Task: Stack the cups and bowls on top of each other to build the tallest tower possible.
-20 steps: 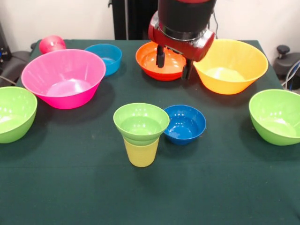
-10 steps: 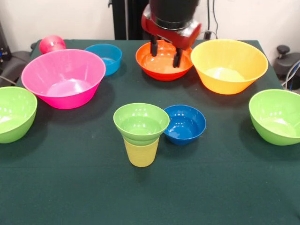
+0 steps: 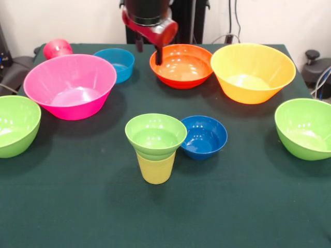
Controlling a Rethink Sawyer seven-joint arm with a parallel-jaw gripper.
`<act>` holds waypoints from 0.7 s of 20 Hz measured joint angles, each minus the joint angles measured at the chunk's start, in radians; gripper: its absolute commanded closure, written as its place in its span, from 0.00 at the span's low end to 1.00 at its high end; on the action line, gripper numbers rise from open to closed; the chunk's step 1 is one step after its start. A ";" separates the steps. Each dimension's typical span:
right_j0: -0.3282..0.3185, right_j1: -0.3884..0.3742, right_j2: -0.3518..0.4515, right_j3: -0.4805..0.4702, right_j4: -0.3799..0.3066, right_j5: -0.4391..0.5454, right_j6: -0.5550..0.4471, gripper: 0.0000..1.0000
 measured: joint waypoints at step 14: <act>-0.129 -0.012 0.013 0.219 -0.125 -0.191 0.000 0.00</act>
